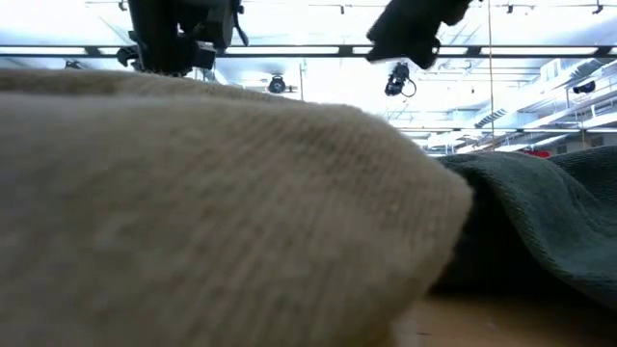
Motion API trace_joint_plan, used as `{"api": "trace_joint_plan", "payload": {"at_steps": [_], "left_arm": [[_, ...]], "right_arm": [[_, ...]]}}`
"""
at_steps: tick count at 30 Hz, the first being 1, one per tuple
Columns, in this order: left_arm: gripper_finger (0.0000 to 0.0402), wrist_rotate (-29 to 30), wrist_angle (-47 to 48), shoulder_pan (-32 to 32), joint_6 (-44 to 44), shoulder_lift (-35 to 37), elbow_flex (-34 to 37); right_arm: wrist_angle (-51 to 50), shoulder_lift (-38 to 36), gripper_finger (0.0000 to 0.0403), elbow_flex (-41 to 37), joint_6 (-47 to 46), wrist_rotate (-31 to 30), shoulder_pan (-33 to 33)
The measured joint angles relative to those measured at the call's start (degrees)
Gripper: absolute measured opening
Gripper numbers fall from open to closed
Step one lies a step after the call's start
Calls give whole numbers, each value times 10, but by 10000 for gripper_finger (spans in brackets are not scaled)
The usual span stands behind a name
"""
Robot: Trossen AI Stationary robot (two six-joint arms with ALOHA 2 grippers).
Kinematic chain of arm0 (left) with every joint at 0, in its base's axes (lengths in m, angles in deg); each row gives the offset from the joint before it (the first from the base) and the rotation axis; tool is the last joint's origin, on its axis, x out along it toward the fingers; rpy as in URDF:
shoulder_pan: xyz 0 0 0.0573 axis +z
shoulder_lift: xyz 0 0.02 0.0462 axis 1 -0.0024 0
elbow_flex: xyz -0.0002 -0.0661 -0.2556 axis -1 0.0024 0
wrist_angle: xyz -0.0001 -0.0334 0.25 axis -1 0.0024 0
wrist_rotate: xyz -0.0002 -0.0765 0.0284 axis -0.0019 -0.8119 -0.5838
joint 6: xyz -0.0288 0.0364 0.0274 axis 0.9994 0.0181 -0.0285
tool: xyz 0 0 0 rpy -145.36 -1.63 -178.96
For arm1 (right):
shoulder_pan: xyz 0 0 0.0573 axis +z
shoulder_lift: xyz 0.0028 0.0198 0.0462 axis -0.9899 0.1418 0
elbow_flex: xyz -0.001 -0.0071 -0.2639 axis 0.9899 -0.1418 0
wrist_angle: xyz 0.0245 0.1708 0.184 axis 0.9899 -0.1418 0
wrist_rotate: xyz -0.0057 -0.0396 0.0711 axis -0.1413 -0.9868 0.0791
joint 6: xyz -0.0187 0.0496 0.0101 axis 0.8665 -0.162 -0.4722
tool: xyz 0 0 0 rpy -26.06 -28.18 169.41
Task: Pick & Place hat
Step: Put the black cap into the yellow bin
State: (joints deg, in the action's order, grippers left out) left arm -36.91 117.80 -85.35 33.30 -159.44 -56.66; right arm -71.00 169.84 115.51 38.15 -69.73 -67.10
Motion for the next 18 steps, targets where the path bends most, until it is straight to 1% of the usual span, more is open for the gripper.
{"api": "trace_joint_plan", "payload": {"at_steps": [3,7,9,13,15,18], "left_arm": [[197,0,-31,0,-37,0,0],[197,1,-48,0,-46,0,0],[197,1,-50,0,-44,0,0],[197,1,-47,0,-46,0,0],[197,1,-45,0,-47,0,0],[197,1,-46,0,-47,0,0]], "right_arm": [[-32,47,146,25,-56,46,7],[-98,117,146,71,-141,153,14],[-138,146,146,99,-161,196,20],[-209,187,146,136,-148,241,41],[-239,201,146,142,-160,269,49],[-260,211,146,140,-192,277,57]]}}
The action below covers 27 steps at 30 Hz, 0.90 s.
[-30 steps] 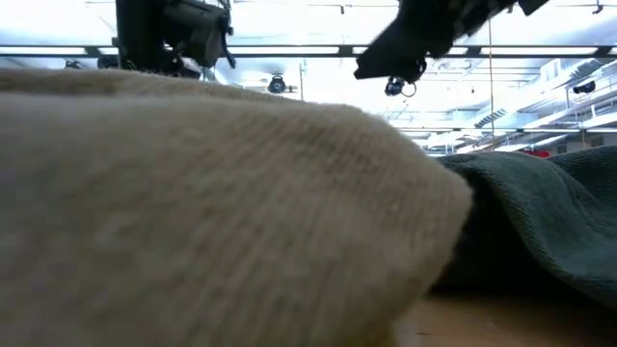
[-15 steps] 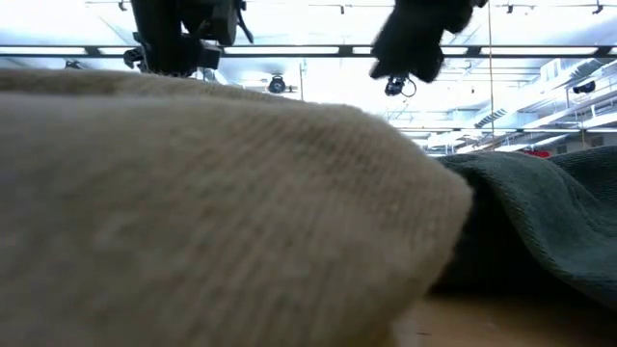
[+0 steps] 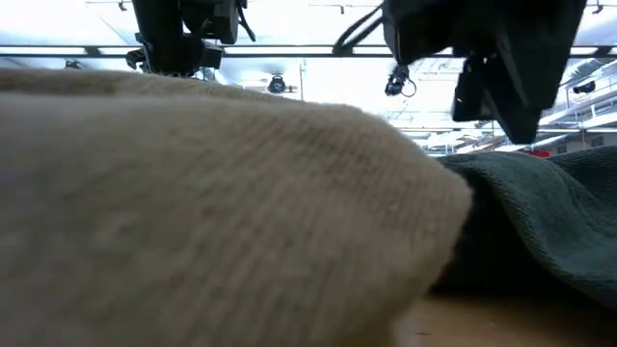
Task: Pick & Place hat
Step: Put the black cap into the yellow bin
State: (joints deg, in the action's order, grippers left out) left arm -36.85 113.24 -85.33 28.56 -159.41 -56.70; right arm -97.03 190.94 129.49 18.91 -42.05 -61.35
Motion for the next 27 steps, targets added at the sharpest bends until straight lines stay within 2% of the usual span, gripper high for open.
{"api": "trace_joint_plan", "payload": {"at_steps": [7,13,18,23,27], "left_arm": [[197,0,-1,0,1,0,0],[197,-1,-1,0,3,0,0],[197,-1,-3,0,2,0,0],[197,-1,-3,0,5,0,0],[197,-1,-3,0,5,0,0]], "right_arm": [[1,0,146,-22,-14,-21,3],[63,0,146,-73,-15,-21,4],[68,-1,146,-103,49,-39,4],[112,-2,145,-136,56,-64,4],[122,-3,115,-157,88,-69,3]]}}
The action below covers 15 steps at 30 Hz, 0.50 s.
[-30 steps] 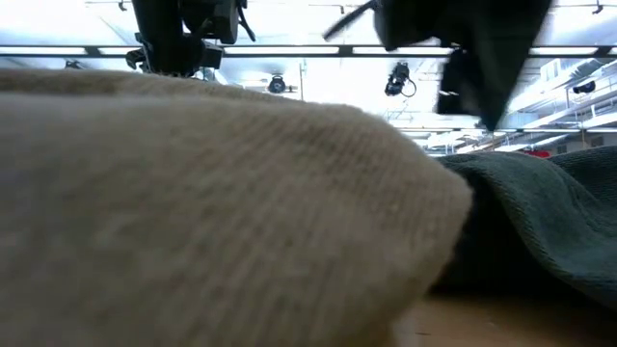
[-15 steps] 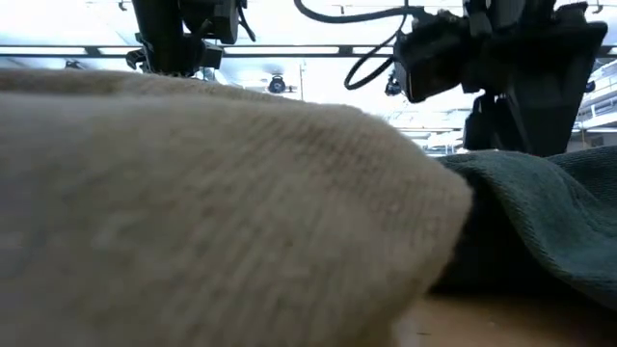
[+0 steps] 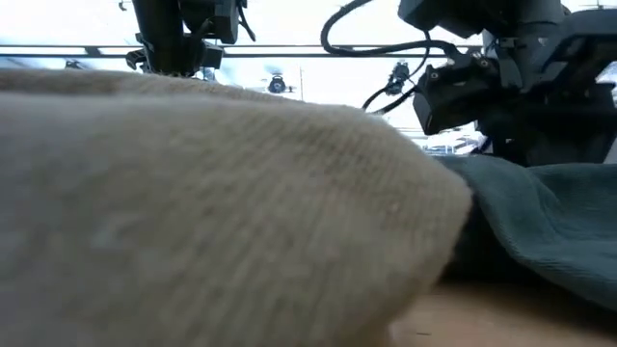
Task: Pick & Place hat
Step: Put the black cap into the yellow bin
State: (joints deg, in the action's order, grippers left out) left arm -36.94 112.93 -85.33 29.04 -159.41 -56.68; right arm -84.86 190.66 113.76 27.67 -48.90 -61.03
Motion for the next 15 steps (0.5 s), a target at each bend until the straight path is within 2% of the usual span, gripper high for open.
{"api": "trace_joint_plan", "payload": {"at_steps": [5,10,15], "left_arm": [[197,0,0,0,-1,0,0],[197,0,0,-2,-31,0,0],[197,-10,0,-18,-80,0,0]], "right_arm": [[-2,1,17,-5,28,10,-2],[-22,0,9,20,48,38,-5],[-117,-3,4,91,118,25,-5]]}}
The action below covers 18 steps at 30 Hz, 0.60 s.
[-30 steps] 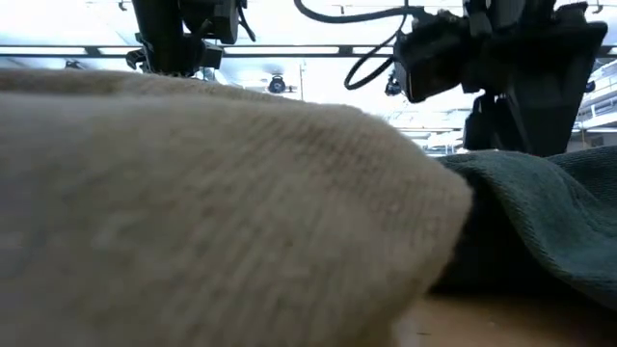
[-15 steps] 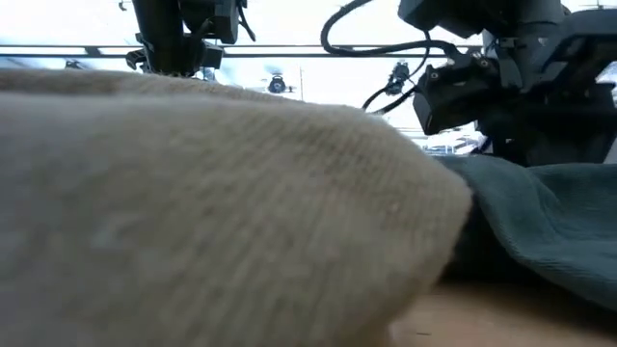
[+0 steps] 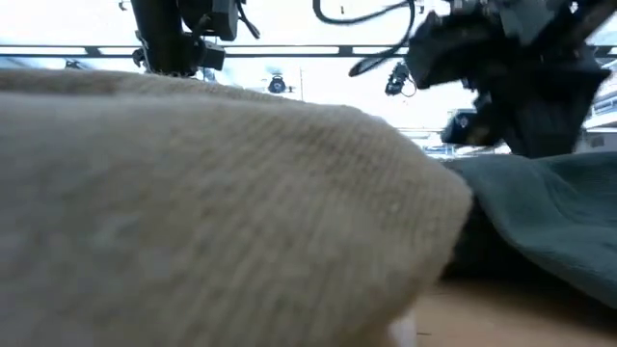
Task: Pick & Place hat
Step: Put the black cap into the yellow bin
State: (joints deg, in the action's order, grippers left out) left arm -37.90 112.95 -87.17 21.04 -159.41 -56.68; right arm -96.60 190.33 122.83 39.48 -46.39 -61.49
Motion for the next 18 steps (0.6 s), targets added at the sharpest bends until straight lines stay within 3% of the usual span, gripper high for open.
{"api": "trace_joint_plan", "payload": {"at_steps": [10,18], "left_arm": [[197,-65,-3,-79,-116,20,1],[197,-70,-41,-153,-125,128,1]], "right_arm": [[-156,-1,1,176,98,-142,0],[-163,-1,0,200,146,-177,0]]}}
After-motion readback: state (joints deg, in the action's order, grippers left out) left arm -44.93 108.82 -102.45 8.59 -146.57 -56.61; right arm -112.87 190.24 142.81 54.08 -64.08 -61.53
